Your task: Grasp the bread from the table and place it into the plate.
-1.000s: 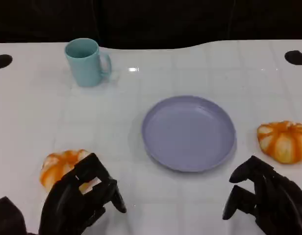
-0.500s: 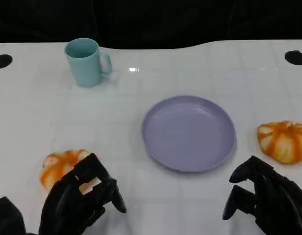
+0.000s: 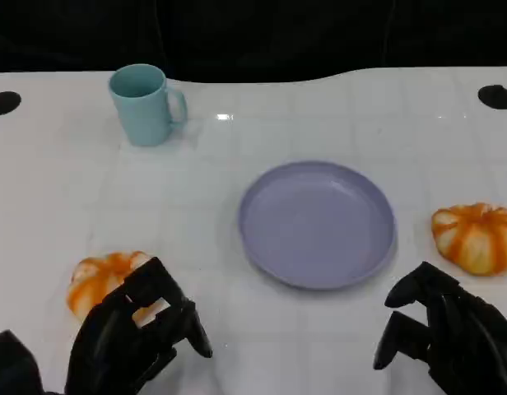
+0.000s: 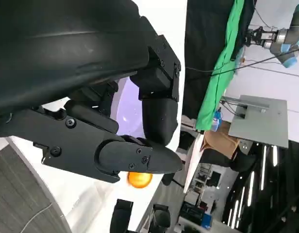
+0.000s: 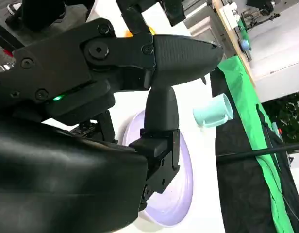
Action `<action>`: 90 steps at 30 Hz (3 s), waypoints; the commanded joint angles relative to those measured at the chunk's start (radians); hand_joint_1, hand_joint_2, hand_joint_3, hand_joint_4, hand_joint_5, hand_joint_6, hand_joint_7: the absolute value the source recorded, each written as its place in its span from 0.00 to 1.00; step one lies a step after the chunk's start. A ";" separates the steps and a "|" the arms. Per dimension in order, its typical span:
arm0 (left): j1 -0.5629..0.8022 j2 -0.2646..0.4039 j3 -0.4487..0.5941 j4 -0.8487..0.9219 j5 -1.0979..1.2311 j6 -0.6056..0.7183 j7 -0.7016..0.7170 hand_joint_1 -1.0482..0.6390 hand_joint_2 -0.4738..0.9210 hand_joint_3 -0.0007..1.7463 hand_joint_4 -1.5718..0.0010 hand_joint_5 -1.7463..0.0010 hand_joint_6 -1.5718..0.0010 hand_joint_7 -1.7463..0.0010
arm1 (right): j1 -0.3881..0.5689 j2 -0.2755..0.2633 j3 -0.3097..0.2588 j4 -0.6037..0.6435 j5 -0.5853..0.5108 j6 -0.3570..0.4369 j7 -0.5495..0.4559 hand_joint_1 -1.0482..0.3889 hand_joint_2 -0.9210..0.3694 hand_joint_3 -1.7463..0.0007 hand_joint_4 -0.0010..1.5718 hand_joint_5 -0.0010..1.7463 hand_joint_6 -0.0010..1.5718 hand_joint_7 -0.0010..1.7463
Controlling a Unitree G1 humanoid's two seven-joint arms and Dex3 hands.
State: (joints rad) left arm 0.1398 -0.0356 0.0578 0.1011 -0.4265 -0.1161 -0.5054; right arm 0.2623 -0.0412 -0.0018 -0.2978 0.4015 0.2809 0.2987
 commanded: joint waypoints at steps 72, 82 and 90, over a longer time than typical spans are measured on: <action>-0.476 0.486 -0.455 0.222 1.400 0.242 0.203 0.31 0.93 0.00 0.97 0.93 0.91 0.99 | 0.027 -0.005 0.004 -0.048 -0.005 0.016 -0.013 0.36 0.00 0.72 0.40 1.00 0.26 0.98; -0.493 0.488 -0.453 0.368 1.278 0.136 0.329 0.37 0.95 0.01 0.92 0.91 0.85 0.98 | 0.029 -0.004 0.000 -0.050 0.006 0.018 -0.009 0.36 0.00 0.72 0.40 1.00 0.26 0.97; -0.496 0.459 -0.434 0.490 1.198 0.043 0.545 0.47 1.00 0.06 0.60 0.78 0.56 0.96 | 0.034 -0.003 0.001 -0.063 0.010 0.028 -0.018 0.36 0.00 0.72 0.39 1.00 0.25 0.97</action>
State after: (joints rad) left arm -0.3665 0.4365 -0.3800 0.5199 0.7759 -0.0557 -0.0714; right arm 0.2875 -0.0370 0.0047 -0.3427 0.4035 0.2993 0.2893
